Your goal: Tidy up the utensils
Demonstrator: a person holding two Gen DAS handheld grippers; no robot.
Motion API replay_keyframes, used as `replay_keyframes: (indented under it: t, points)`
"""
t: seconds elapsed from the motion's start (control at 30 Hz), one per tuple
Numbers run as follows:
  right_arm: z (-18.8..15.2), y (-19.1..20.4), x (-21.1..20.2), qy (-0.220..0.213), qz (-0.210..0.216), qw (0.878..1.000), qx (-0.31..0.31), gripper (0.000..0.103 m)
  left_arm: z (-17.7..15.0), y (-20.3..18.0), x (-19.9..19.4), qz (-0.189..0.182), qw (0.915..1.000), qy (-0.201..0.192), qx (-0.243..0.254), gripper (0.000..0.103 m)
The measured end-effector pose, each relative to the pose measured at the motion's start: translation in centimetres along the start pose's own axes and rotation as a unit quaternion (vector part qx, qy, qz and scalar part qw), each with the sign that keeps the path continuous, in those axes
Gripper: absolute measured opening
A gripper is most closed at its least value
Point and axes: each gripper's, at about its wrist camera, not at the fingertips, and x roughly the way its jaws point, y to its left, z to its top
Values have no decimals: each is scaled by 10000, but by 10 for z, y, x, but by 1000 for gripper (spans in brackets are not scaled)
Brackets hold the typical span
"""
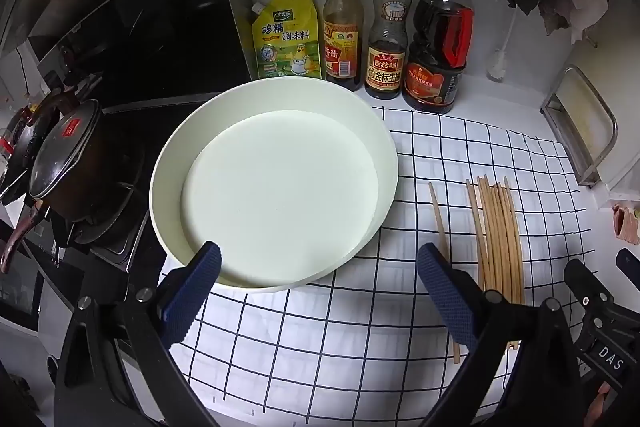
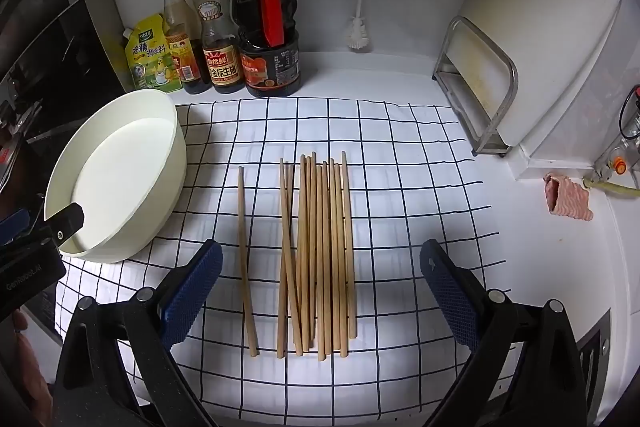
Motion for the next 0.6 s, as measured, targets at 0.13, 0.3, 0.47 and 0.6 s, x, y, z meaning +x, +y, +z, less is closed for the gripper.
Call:
replay_keyframes:
  t: [0.13, 0.3, 0.47, 0.6]
  points:
    - [0, 0, -1, -9, -14, 10000, 7, 95, 0, 0, 0, 27, 10000, -10, -5, 97]
    - [0, 1, 1, -19, -8, 10000, 0, 95, 3, 0, 2, 3, 10000, -12, -24, 97]
    - [1, 2, -4, -9, 2, 10000, 11, 95, 2, 1, -3, 7, 10000, 3, -16, 97]
    - [-2, -2, -4, -49, 22, 10000, 57, 95, 1, 1, -4, 1, 10000, -8, -19, 97]
